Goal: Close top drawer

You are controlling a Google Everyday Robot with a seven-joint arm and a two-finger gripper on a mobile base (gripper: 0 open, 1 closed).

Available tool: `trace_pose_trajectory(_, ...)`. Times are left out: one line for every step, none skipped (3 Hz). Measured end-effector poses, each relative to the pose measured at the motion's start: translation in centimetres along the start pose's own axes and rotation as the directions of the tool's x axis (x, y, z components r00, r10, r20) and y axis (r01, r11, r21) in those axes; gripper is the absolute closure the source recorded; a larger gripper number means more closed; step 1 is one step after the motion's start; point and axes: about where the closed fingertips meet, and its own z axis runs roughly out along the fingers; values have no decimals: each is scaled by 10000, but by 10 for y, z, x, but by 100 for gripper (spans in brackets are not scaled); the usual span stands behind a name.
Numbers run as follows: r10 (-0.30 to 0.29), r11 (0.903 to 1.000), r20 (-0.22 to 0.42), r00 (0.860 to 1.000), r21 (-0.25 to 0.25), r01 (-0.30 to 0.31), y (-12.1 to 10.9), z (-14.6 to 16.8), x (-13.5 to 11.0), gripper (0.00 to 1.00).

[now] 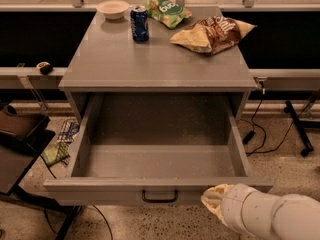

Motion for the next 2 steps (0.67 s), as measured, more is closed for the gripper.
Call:
trace_pose_trajectory(-132,9999,104,9999,-14,132,-6,8,-5,100)
trace_pose_trajectory(-114,9999,206,9997,125,112,-19,15,-7,100)
